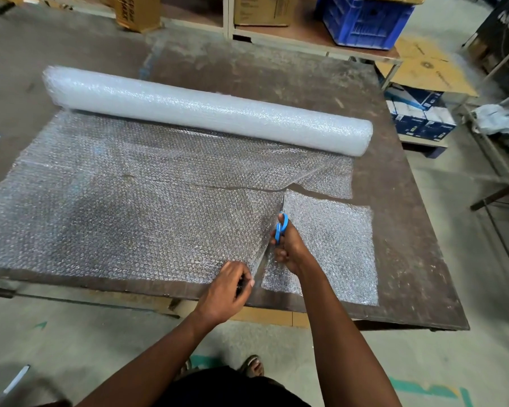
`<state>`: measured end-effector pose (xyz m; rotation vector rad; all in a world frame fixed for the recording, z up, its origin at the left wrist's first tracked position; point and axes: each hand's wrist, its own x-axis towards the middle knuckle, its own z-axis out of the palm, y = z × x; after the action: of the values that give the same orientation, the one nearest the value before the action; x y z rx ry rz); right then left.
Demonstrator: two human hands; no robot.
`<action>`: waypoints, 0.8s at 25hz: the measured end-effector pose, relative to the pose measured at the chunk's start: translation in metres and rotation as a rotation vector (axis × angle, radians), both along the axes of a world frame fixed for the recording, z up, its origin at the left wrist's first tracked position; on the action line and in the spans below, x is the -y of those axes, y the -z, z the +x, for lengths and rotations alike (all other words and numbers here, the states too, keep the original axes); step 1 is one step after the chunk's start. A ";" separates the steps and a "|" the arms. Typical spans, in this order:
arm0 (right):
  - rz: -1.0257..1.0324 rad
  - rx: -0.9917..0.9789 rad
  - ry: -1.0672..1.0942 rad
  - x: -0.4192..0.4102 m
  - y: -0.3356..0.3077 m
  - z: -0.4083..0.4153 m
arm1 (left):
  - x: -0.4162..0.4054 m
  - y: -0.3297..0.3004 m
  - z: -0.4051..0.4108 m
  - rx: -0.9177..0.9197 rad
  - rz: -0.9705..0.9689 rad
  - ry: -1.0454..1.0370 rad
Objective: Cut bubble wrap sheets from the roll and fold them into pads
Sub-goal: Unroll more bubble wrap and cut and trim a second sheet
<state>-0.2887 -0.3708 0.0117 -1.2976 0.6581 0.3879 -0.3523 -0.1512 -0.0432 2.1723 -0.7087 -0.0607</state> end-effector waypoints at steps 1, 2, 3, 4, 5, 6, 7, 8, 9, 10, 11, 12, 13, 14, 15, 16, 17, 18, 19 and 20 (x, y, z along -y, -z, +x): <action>0.009 0.003 0.002 0.001 -0.002 0.002 | 0.000 0.000 0.000 0.000 0.002 -0.001; 0.014 0.009 0.003 0.001 -0.003 0.004 | -0.001 0.000 0.000 -0.002 0.002 -0.002; 0.010 0.014 0.005 0.003 -0.004 0.006 | -0.001 0.000 0.000 -0.004 0.001 -0.001; -0.004 0.017 0.007 0.004 -0.004 0.009 | -0.001 0.000 0.000 -0.006 -0.002 0.001; -0.024 0.017 0.009 0.006 -0.003 0.011 | -0.001 -0.001 0.000 -0.007 -0.004 0.004; -0.041 0.017 0.009 0.008 -0.002 0.013 | -0.001 -0.001 0.000 -0.008 -0.004 0.007; -0.050 0.018 0.011 0.010 -0.001 0.014 | -0.001 -0.001 0.000 -0.006 -0.003 0.010; -0.055 0.022 0.013 0.011 0.000 0.015 | 0.000 -0.001 0.000 -0.001 -0.003 0.012; -0.062 0.027 0.015 0.012 0.001 0.016 | 0.000 -0.001 0.000 0.002 -0.003 0.012; -0.072 0.027 0.017 0.012 0.001 0.016 | 0.000 -0.001 0.000 0.002 -0.005 0.011; -0.082 0.021 0.020 0.012 0.002 0.016 | 0.000 -0.001 0.000 0.001 -0.010 0.011; -0.088 0.010 0.023 0.011 0.002 0.016 | 0.000 -0.001 0.000 0.002 -0.018 0.014; -0.092 0.002 0.027 0.011 0.003 0.016 | 0.000 -0.001 0.000 0.005 -0.024 0.016; -0.096 -0.007 0.029 0.011 0.003 0.016 | 0.000 -0.001 -0.001 0.008 -0.025 0.015; -0.102 -0.012 0.030 0.011 0.003 0.016 | 0.000 -0.001 0.000 0.010 -0.025 0.015; -0.108 -0.017 0.028 0.011 0.003 0.015 | 0.000 -0.001 0.000 0.009 -0.026 0.015; -0.114 -0.016 0.029 0.012 0.004 0.015 | 0.000 -0.001 0.000 0.008 -0.027 0.015; -0.119 -0.011 0.028 0.012 0.003 0.014 | 0.000 -0.001 0.000 0.006 -0.027 0.015; -0.122 -0.005 0.029 0.011 0.003 0.014 | 0.000 -0.002 0.000 0.004 -0.024 0.014; -0.120 -0.003 0.030 0.011 0.002 0.014 | 0.000 -0.002 0.000 0.002 -0.020 0.014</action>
<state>-0.2746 -0.3817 0.0093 -1.3999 0.7115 0.3300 -0.3526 -0.1514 -0.0414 2.1490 -0.7228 -0.0581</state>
